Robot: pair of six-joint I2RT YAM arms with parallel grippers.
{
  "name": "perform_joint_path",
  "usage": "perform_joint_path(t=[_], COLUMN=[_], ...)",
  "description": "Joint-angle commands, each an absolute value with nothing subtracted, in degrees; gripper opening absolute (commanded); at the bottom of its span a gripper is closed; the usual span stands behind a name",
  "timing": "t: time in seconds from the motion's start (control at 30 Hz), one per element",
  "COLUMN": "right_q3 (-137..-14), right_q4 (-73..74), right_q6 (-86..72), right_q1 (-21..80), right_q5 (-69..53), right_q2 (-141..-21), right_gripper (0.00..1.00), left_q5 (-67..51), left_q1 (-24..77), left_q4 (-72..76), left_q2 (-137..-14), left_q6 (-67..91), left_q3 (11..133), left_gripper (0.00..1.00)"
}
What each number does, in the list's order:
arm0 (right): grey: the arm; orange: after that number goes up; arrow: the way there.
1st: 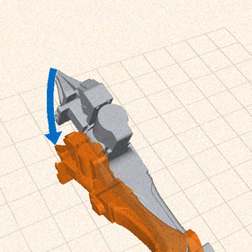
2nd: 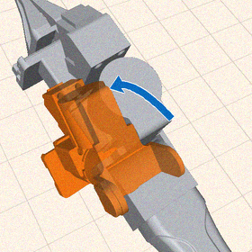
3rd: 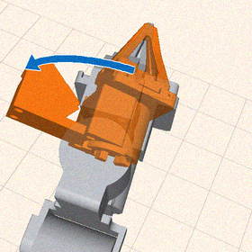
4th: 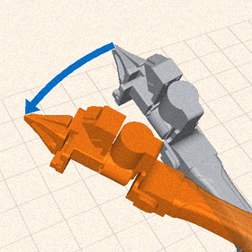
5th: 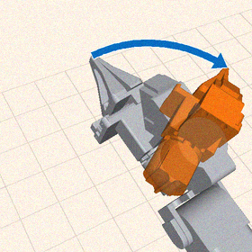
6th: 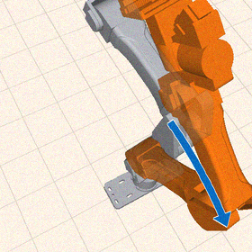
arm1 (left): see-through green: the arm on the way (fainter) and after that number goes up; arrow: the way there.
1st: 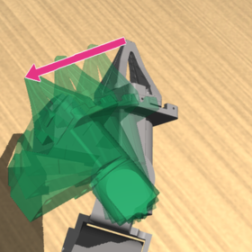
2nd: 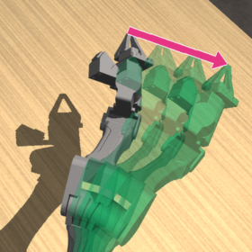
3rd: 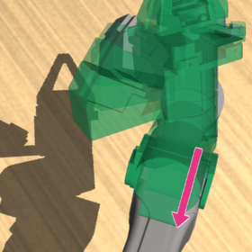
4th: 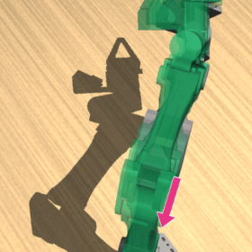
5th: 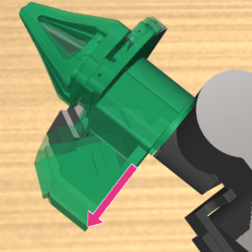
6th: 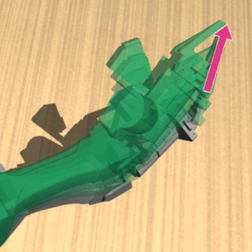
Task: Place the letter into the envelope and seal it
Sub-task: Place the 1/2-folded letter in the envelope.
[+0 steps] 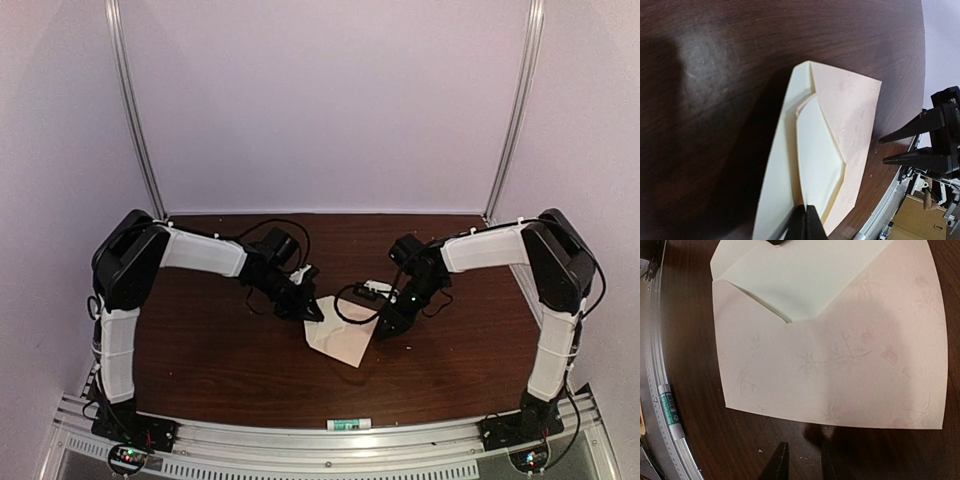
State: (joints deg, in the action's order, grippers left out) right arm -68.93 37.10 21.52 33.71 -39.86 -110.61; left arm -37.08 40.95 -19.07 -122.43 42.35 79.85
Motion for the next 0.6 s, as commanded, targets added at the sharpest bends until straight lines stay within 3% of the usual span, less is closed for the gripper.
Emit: perform_joint_path(t=[0.0,0.57], right_q3=[-68.14,-69.64], right_q4=[37.88,37.59], right_q6=[23.89,25.66], right_q1=[36.2,42.18], right_q5=[-42.59,-44.19], right_q2=[-107.51,-114.85], right_gripper=[0.24,0.22], left_q5=[-34.88,-36.3], left_q1=[41.22,41.22], left_q4=[-14.74,-12.39], left_q2=[-119.1,-121.34], left_q6=[44.5,45.59], left_q3=[77.05,76.2], left_gripper=[0.0,0.0])
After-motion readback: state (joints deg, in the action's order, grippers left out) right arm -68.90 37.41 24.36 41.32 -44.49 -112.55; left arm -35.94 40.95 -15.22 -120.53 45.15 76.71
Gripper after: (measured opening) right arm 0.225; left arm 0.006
